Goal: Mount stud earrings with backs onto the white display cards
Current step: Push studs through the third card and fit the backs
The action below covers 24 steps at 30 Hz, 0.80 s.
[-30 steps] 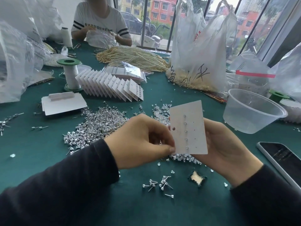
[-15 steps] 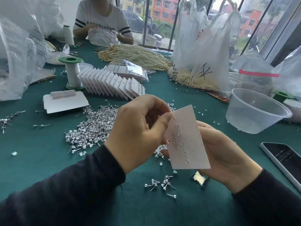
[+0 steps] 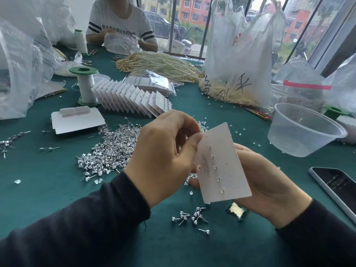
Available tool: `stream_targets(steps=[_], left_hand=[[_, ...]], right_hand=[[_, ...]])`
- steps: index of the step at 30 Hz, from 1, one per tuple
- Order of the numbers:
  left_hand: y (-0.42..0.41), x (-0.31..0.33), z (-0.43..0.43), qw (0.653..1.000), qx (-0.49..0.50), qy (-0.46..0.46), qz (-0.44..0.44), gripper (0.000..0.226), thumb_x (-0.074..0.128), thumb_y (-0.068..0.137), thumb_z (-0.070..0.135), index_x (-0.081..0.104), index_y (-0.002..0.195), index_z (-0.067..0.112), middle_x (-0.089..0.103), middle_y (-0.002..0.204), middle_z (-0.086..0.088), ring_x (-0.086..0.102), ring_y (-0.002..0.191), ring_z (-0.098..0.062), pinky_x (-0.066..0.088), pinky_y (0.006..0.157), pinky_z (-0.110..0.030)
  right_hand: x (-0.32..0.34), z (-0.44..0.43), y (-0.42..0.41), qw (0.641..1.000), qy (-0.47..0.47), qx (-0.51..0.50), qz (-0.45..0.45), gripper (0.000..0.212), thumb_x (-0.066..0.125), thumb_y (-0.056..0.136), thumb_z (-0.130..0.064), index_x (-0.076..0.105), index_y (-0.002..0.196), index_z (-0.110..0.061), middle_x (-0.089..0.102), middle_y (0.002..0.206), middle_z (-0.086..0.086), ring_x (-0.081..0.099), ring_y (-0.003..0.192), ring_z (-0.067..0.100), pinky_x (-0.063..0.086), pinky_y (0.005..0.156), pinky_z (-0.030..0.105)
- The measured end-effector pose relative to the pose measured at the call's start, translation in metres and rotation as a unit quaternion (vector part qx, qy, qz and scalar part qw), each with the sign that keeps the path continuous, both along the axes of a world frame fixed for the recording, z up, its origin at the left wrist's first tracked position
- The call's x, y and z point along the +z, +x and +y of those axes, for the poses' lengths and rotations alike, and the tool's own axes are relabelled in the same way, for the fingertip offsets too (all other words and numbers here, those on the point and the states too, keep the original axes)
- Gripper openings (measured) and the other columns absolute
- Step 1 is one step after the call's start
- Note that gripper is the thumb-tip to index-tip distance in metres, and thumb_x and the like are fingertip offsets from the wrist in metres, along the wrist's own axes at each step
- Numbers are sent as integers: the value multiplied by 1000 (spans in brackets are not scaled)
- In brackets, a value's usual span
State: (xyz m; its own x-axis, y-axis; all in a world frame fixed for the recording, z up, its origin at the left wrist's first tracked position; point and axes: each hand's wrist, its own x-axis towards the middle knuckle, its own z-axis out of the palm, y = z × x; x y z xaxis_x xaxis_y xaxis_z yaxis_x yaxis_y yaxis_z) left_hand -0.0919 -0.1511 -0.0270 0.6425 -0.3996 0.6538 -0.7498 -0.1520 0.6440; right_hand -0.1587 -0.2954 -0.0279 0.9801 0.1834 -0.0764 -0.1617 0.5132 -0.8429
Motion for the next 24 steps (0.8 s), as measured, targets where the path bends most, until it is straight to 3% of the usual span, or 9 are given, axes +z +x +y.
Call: stream_targets(steps=[4,7,9,10,12,13,15,19,24], left_hand=[[1,-1,-1,998,12,38,-48,1,62,74,12,62,73,12,58,68,4,50,59,-11,44,57,-21],[1,-3,-3,999,6,2,51,7,67,75,14,66,69,16,63,61,5,54,52,-7,45,53,-18],[3,-3,-5,977,-37,-45,204,10,71,75,12,69,66,15,64,55,5,55,49,-5,46,49,-16],[5,-3,-5,950,-70,-76,294,10,71,74,12,70,65,12,65,55,2,57,50,-8,48,49,-17],[8,-2,-4,873,-142,-123,450,17,70,68,21,71,62,6,68,61,-7,61,55,-15,54,52,-20],[9,-1,-4,841,-171,-133,497,22,69,63,26,71,61,4,69,64,-10,63,56,-17,56,55,-22],[9,0,-3,817,-185,-133,530,21,68,60,22,71,62,1,70,65,-11,66,57,-16,58,57,-25],[10,-2,-4,825,-125,-132,536,5,64,73,0,64,72,-5,67,57,-11,64,47,-14,51,44,-18],[5,-5,-8,835,-125,-135,519,5,65,74,-1,65,69,-3,66,55,-8,62,46,-11,49,43,-16]], right_hand=[[-2,2,0,999,-31,-24,14,21,58,76,-5,65,96,-3,65,82,14,68,70,25,54,79,49],[-7,4,1,986,-119,-111,-22,19,58,77,-7,59,95,1,63,80,14,67,68,23,57,68,38],[-11,4,1,931,-293,-202,-87,5,62,81,-7,60,85,-4,61,79,19,64,69,30,52,67,38],[-14,5,2,883,-379,-246,-129,5,62,84,-6,61,80,-9,62,80,18,62,71,31,49,67,36],[-19,4,2,779,-510,-300,-208,14,62,84,-6,60,77,-18,61,88,4,61,80,16,48,71,28],[-19,4,3,734,-554,-313,-239,11,61,82,-9,60,78,-19,59,93,-1,59,86,9,47,74,23],[-21,5,3,666,-608,-329,-278,3,60,79,-11,63,81,-13,56,98,1,55,91,7,43,79,14],[-21,5,4,635,-623,-348,-295,11,66,76,-13,64,85,-7,58,102,5,55,94,8,36,83,6],[-21,7,5,600,-629,-376,-320,9,70,75,-12,69,83,-8,60,110,8,60,98,19,45,86,20]])
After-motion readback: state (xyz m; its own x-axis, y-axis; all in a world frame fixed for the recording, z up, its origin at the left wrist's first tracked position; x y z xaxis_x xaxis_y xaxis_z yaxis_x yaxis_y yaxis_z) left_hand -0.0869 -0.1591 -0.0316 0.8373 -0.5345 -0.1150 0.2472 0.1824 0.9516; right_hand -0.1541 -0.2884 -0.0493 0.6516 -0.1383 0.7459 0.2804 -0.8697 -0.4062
